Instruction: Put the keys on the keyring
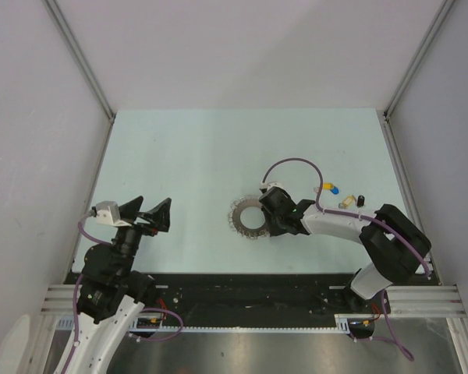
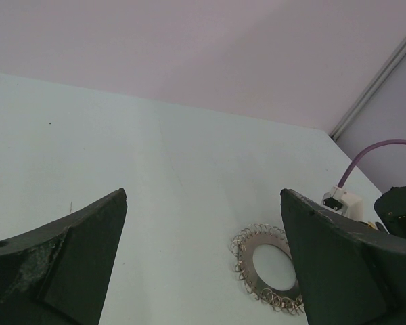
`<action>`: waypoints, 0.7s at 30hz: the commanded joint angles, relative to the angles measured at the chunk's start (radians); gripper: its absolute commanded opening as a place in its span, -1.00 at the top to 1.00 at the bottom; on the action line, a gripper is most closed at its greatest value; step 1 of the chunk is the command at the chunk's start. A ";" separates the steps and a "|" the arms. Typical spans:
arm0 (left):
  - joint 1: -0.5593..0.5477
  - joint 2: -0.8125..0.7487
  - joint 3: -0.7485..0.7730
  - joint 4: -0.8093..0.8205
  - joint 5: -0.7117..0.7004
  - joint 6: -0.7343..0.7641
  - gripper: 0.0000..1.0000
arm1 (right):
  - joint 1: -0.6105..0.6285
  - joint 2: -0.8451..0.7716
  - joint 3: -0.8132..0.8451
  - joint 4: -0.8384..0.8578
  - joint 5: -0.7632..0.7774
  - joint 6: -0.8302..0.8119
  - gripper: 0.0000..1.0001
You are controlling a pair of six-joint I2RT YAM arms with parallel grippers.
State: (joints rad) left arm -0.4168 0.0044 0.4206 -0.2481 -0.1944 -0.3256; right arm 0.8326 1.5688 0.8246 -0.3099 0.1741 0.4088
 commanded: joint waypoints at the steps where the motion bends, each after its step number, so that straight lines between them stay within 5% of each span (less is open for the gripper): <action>1: -0.004 -0.069 -0.005 0.030 0.024 -0.018 -1.00 | 0.008 -0.047 -0.018 0.014 0.005 -0.011 0.43; 13: -0.004 -0.064 -0.005 0.027 0.029 -0.018 -1.00 | 0.007 -0.041 -0.053 0.097 -0.008 -0.027 0.45; 21: -0.004 -0.060 -0.003 0.027 0.032 -0.018 -1.00 | 0.007 -0.069 -0.053 0.074 -0.019 -0.036 0.79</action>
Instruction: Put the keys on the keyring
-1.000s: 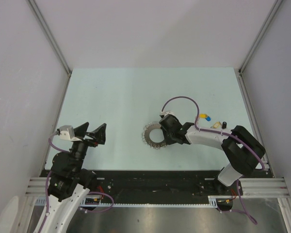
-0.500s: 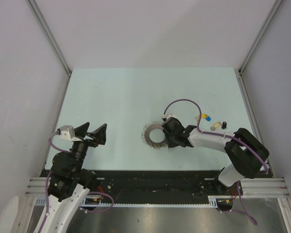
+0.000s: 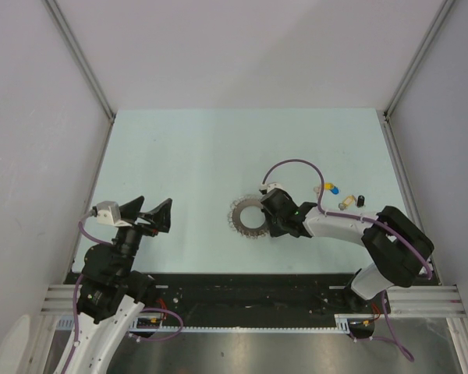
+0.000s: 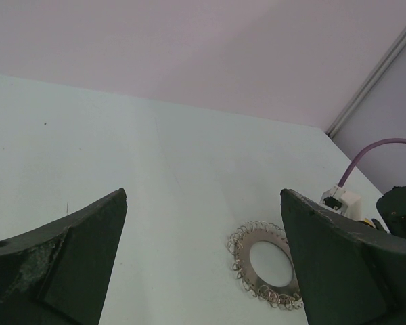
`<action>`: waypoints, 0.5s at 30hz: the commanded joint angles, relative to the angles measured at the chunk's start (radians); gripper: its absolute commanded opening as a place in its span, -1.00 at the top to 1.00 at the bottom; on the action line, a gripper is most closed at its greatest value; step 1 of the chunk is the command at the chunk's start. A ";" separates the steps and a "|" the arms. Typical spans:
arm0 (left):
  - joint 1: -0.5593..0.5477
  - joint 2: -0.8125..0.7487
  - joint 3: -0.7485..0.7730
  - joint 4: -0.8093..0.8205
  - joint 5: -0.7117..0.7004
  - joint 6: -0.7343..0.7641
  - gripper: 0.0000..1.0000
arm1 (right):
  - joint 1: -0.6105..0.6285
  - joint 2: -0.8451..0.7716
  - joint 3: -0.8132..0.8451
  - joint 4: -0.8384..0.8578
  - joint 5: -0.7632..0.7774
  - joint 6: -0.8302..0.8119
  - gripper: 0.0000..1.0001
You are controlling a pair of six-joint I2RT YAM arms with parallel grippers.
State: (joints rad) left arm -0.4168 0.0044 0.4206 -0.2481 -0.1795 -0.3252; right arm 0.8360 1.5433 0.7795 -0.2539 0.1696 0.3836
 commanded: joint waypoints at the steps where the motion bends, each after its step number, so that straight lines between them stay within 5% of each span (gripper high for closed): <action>1: -0.004 -0.058 -0.005 0.029 0.018 -0.018 -1.00 | 0.003 -0.061 -0.009 0.013 -0.012 -0.015 0.85; 5: -0.002 -0.057 -0.006 0.033 0.025 -0.017 -1.00 | 0.003 -0.078 -0.019 0.025 -0.016 -0.028 0.91; 15: -0.004 -0.053 -0.005 0.032 0.026 -0.017 -1.00 | -0.020 -0.057 -0.016 0.016 -0.065 -0.032 0.48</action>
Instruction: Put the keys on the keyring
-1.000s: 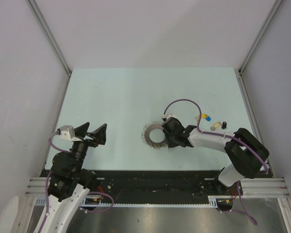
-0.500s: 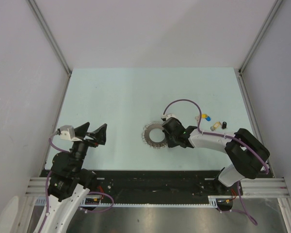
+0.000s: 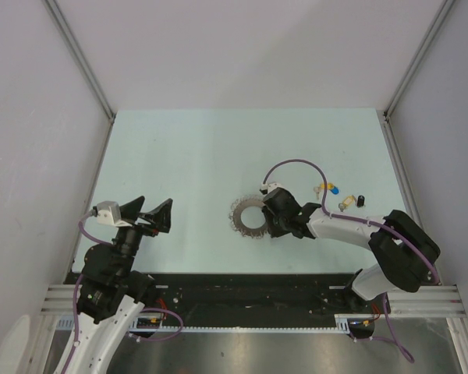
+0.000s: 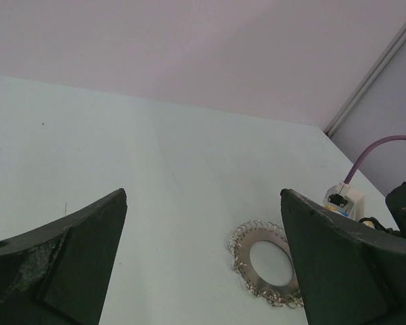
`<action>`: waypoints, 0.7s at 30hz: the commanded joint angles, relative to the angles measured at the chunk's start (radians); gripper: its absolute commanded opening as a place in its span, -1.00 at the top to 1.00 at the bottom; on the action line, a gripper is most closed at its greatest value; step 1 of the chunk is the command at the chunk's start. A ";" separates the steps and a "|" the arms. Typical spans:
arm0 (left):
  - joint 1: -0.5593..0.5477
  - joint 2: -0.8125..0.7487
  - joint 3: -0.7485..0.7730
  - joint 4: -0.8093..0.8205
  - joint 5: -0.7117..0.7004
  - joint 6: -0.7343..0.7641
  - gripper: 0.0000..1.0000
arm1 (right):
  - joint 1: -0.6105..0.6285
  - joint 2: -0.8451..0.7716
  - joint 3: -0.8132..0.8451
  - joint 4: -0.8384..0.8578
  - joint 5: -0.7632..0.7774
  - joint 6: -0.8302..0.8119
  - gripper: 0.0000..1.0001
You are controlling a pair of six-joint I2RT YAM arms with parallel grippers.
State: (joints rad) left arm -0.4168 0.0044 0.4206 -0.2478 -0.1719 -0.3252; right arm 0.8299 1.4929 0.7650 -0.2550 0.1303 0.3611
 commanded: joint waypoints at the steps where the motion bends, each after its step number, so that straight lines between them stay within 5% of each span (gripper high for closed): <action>1: -0.004 -0.052 -0.005 0.031 0.020 -0.018 -1.00 | -0.026 -0.005 0.000 0.014 -0.032 -0.010 0.47; 21: -0.004 -0.044 -0.003 0.028 0.028 -0.015 -1.00 | -0.048 0.076 0.125 -0.082 -0.067 -0.062 0.49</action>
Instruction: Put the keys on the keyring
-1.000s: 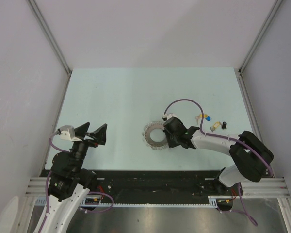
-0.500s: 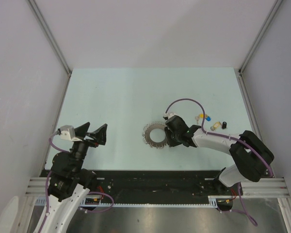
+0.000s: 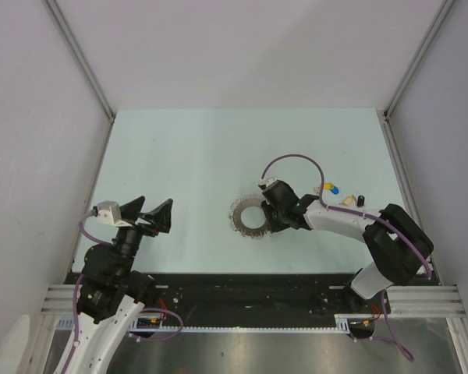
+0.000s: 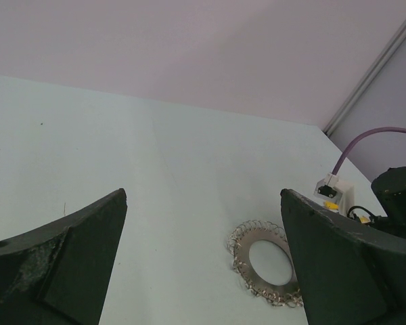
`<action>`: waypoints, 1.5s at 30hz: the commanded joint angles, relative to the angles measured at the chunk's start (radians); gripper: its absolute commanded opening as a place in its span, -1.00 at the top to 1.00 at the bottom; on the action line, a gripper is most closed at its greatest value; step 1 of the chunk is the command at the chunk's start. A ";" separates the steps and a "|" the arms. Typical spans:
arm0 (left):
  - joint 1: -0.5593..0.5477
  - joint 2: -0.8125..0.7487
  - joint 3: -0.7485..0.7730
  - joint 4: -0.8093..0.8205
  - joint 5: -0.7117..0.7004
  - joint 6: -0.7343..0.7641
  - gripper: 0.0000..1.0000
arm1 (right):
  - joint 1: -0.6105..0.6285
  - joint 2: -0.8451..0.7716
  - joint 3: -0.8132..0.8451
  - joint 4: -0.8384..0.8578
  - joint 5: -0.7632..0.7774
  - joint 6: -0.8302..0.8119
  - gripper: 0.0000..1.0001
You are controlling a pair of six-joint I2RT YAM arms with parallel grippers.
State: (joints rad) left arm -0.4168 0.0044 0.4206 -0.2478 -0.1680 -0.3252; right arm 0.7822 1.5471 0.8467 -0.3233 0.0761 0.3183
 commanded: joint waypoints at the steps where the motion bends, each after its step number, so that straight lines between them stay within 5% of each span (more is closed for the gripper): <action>1: -0.004 -0.043 -0.002 0.028 0.024 -0.015 -1.00 | 0.000 0.027 0.045 -0.016 -0.015 -0.022 0.48; 18: -0.004 -0.034 -0.002 0.030 0.030 -0.015 -1.00 | 0.000 0.064 0.101 -0.056 -0.010 -0.047 0.55; 30: -0.004 -0.026 -0.003 0.038 0.047 -0.011 -0.99 | 0.002 0.047 0.118 -0.082 0.014 -0.070 1.00; 36: -0.004 -0.012 -0.005 0.064 0.119 0.011 -1.00 | 0.022 -0.082 0.118 -0.057 0.059 -0.090 1.00; 45: -0.004 0.406 0.101 0.136 0.399 0.052 -1.00 | 0.034 -0.346 0.091 0.124 0.110 -0.257 1.00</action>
State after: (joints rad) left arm -0.4168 0.2214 0.4416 -0.1787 0.0387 -0.3077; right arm 0.8089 1.3113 0.9268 -0.3439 0.1455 0.1787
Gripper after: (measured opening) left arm 0.996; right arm 0.011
